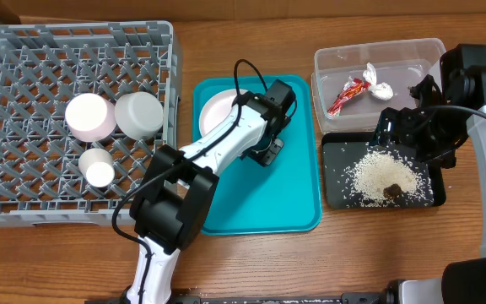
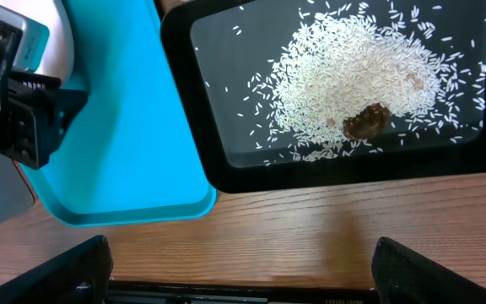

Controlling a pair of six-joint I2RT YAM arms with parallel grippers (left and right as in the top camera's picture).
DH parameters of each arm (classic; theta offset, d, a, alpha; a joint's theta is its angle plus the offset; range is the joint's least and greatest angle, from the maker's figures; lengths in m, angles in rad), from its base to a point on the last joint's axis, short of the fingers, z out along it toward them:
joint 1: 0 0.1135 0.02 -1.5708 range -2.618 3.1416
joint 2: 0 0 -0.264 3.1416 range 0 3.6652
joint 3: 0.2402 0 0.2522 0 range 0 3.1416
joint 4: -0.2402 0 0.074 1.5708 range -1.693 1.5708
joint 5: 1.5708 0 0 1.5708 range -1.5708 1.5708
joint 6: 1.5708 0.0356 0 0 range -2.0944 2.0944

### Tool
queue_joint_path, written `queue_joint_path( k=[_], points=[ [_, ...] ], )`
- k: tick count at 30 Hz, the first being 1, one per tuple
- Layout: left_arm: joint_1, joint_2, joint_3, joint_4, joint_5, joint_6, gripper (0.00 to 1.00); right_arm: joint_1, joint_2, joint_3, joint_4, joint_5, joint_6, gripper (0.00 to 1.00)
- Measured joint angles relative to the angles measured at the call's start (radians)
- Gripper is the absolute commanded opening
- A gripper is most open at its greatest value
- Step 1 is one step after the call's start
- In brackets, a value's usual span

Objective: Sort waste into correct bins and load items into the dishwasher
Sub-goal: 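Grasp the edge of the white plate with the left gripper, then carry the white plate to the rack and stand it upright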

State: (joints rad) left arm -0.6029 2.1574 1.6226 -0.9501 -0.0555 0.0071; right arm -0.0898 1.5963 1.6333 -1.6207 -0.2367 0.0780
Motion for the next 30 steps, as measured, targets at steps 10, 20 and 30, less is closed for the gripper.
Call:
queue_joint_path(
  k=[10, 20, 30],
  points=[
    [-0.013, 0.000, 0.019, -0.069, -0.002, -0.002, 0.04, 0.000, 0.000, 0.000, -0.003, 0.000, 0.000, 1.00],
    [-0.011, -0.022, 0.294, -0.274, 0.000, -0.034, 0.04, 0.000, 0.000, 0.000, -0.006, 0.000, 0.000, 1.00],
    [0.184, -0.250, 0.443, -0.253, 0.060, -0.060, 0.04, 0.000, 0.000, 0.000, -0.006, 0.000, 0.000, 1.00]
  ],
)
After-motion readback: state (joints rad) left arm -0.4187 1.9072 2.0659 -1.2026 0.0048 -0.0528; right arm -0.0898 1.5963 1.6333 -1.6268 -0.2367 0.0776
